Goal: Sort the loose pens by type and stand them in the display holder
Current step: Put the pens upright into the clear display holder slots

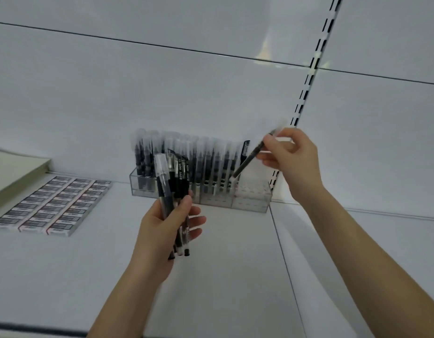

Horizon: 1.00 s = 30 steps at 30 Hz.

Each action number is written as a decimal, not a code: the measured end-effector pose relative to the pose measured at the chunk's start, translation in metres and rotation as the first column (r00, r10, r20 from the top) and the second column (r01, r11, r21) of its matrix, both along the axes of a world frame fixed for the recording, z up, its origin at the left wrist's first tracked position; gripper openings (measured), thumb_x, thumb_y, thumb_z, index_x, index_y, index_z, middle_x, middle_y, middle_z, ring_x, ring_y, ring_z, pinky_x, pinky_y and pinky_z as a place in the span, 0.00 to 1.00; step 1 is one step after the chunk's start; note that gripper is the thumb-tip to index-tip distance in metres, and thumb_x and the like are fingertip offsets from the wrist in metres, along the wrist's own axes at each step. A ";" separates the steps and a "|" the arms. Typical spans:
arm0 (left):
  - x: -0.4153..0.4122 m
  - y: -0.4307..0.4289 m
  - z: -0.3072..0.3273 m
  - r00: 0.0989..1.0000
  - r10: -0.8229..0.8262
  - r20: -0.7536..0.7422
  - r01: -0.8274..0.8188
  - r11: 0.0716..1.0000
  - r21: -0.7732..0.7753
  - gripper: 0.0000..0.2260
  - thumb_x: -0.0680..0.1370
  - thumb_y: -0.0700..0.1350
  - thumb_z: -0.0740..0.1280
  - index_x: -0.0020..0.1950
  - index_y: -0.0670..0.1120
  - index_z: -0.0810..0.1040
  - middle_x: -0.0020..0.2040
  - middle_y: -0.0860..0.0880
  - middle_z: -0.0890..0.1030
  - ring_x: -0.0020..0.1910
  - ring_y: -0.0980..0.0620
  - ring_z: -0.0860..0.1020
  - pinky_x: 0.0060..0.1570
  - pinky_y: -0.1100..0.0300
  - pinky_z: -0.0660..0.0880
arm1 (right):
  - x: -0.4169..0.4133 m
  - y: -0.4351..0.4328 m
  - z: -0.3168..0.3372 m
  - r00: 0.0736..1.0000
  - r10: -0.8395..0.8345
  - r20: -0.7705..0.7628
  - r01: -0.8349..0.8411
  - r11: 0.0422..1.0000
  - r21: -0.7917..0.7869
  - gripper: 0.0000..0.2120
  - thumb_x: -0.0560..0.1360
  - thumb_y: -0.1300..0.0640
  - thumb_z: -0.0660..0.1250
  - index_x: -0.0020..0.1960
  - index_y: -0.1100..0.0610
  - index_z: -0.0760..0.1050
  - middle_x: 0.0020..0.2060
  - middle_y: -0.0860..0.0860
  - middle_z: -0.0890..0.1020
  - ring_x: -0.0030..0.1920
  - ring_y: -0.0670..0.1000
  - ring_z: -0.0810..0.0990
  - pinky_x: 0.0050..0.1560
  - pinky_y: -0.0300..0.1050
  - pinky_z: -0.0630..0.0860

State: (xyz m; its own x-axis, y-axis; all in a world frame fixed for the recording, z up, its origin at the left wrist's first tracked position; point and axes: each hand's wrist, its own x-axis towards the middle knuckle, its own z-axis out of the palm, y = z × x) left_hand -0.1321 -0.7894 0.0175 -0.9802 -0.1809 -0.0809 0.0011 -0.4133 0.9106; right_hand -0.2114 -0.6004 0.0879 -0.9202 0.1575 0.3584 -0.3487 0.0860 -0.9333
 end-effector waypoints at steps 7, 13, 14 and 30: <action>-0.001 -0.023 -0.003 1.000 0.024 -0.015 -0.025 0.998 -0.052 0.04 0.74 0.36 0.65 0.41 0.43 0.76 0.27 0.50 0.79 0.28 0.54 0.77 0.36 0.59 0.77 | -0.027 -0.034 -0.008 0.989 -0.077 -0.128 0.116 0.937 0.329 0.07 0.74 0.58 0.66 0.42 0.50 0.69 0.33 0.51 0.81 0.41 0.54 0.83 0.49 0.54 0.80; 0.002 -0.030 -0.006 0.998 0.009 -0.054 -0.012 0.999 -0.046 0.04 0.74 0.35 0.65 0.44 0.42 0.78 0.32 0.51 0.83 0.32 0.55 0.82 0.32 0.66 0.79 | -0.040 -0.046 -0.015 0.989 -0.081 -0.124 0.126 0.901 0.416 0.03 0.75 0.59 0.65 0.44 0.55 0.71 0.38 0.59 0.82 0.41 0.58 0.82 0.50 0.53 0.78; 0.003 -0.031 -0.006 0.998 0.004 -0.056 -0.006 0.999 -0.048 0.04 0.74 0.36 0.65 0.45 0.43 0.78 0.34 0.52 0.84 0.34 0.55 0.83 0.33 0.66 0.79 | -0.041 -0.047 -0.014 0.990 -0.077 -0.119 0.121 0.896 0.427 0.03 0.75 0.59 0.65 0.44 0.55 0.71 0.38 0.60 0.82 0.41 0.58 0.82 0.50 0.53 0.78; 0.007 -0.025 -0.005 0.991 -0.105 -0.087 0.098 0.992 -0.079 0.06 0.75 0.38 0.64 0.50 0.41 0.76 0.40 0.51 0.85 0.37 0.53 0.84 0.33 0.65 0.79 | -0.037 -0.050 -0.041 0.992 -0.112 0.060 0.052 0.783 0.620 0.08 0.74 0.55 0.68 0.40 0.55 0.70 0.39 0.57 0.81 0.42 0.55 0.81 0.42 0.44 0.77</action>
